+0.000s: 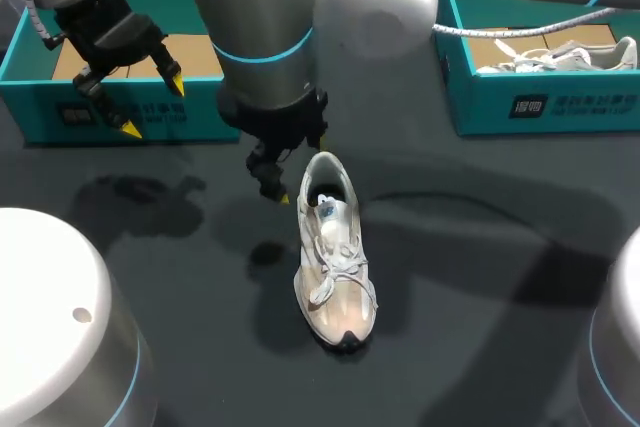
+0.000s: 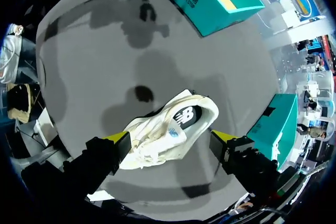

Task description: Take the shoe out of the shoebox, open the shoe tongue, remove and reinsert the insole, then place the shoe into the shoebox

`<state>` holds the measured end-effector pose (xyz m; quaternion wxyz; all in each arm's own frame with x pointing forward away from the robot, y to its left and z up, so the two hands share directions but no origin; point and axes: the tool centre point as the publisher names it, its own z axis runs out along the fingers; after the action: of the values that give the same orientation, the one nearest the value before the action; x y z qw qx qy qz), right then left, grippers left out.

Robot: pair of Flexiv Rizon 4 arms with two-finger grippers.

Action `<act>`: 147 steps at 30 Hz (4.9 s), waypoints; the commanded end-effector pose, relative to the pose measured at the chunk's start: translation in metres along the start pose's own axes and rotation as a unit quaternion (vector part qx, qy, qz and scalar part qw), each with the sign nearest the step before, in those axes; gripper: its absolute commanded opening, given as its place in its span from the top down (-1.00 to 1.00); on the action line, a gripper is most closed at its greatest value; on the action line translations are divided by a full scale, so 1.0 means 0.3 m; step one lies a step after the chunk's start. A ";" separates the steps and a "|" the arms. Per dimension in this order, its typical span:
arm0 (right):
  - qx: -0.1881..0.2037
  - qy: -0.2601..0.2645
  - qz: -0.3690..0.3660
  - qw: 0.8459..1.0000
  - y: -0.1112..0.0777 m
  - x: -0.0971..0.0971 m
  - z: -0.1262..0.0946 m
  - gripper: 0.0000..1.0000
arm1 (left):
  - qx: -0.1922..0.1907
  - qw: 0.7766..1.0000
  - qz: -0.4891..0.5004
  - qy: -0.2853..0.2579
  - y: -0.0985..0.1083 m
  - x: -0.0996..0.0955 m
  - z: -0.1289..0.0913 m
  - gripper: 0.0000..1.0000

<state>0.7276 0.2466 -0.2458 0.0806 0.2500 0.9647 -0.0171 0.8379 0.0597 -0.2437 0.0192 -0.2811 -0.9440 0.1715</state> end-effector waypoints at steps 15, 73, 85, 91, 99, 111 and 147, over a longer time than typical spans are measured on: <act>0.014 -0.014 -0.230 0.973 0.063 -0.107 0.032 -1.00 | -0.001 1.000 0.000 0.000 0.001 0.001 0.000 -1.00; -0.011 0.015 -0.341 0.940 0.079 -0.292 0.429 -0.47 | -0.001 1.000 0.000 0.000 0.001 0.001 0.000 -1.00; -0.015 0.032 -0.357 0.934 0.085 -0.288 0.487 -0.26 | -0.001 1.000 0.000 0.000 0.001 0.001 0.000 -1.00; -0.022 0.038 -0.356 0.934 0.078 -0.282 0.506 -0.09 | -0.001 1.000 0.000 0.000 0.001 0.001 0.000 -1.00; -0.025 0.044 -0.355 0.934 0.077 -0.270 0.517 0.18 | -0.001 1.000 0.000 0.000 0.001 0.001 0.000 -1.00; -0.008 0.041 -0.357 0.933 0.066 -0.250 0.459 1.00 | -0.001 1.000 0.000 0.000 0.001 0.001 0.000 -1.00; 0.057 -0.048 -0.380 0.922 -0.007 -0.432 0.047 1.00 | -0.001 1.000 0.000 0.000 0.001 0.001 0.000 -1.00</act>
<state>0.8393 0.1876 -0.2515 0.0985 -0.1303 0.9805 -0.1092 0.8379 0.0597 -0.2437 0.0192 -0.2811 -0.9441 0.1715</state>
